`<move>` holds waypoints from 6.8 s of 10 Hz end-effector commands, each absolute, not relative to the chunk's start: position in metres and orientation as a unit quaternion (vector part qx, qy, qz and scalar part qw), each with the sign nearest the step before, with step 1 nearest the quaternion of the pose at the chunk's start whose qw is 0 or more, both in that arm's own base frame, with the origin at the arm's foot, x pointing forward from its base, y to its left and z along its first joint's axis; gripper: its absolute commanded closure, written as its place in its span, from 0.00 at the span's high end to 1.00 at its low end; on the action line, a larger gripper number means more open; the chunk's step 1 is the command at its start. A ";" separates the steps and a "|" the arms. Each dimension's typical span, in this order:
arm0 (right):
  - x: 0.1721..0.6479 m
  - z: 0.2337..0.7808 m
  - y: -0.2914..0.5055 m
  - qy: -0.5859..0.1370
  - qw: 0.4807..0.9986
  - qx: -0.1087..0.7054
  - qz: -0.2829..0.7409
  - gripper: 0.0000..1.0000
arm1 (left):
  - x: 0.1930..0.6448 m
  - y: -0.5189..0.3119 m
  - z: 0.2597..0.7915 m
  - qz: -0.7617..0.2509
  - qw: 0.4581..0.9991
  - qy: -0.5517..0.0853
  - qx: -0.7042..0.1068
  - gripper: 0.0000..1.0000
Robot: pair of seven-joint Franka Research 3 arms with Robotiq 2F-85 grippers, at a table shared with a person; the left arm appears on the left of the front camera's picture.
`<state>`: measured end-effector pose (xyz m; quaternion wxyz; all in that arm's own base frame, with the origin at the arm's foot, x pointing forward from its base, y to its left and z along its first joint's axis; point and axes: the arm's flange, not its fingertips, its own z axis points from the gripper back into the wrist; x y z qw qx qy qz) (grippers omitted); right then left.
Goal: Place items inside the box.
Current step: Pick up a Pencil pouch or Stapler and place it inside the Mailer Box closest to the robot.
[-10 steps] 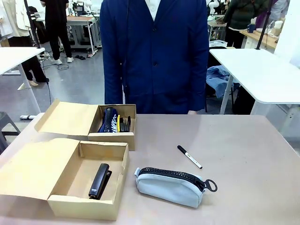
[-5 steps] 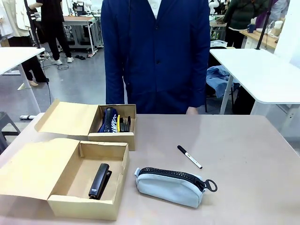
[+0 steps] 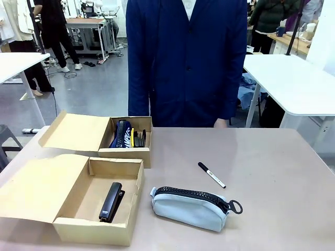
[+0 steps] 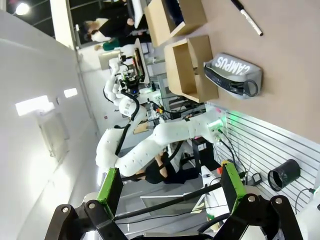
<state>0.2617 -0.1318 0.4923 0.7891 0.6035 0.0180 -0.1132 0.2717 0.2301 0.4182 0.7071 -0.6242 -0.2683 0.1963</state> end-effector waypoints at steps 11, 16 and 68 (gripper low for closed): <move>0.262 0.499 -0.131 0.021 0.783 0.610 -0.123 1.00 | 0.271 0.229 0.420 0.186 0.705 -0.275 -0.626 1.00; 0.262 0.499 -0.131 0.021 0.783 0.610 -0.123 1.00 | 0.271 0.229 0.420 0.186 0.705 -0.275 -0.626 1.00; 0.304 0.466 0.221 0.133 0.969 0.197 -0.059 0.05 | 0.271 0.229 0.420 0.186 0.705 -0.275 -0.626 1.00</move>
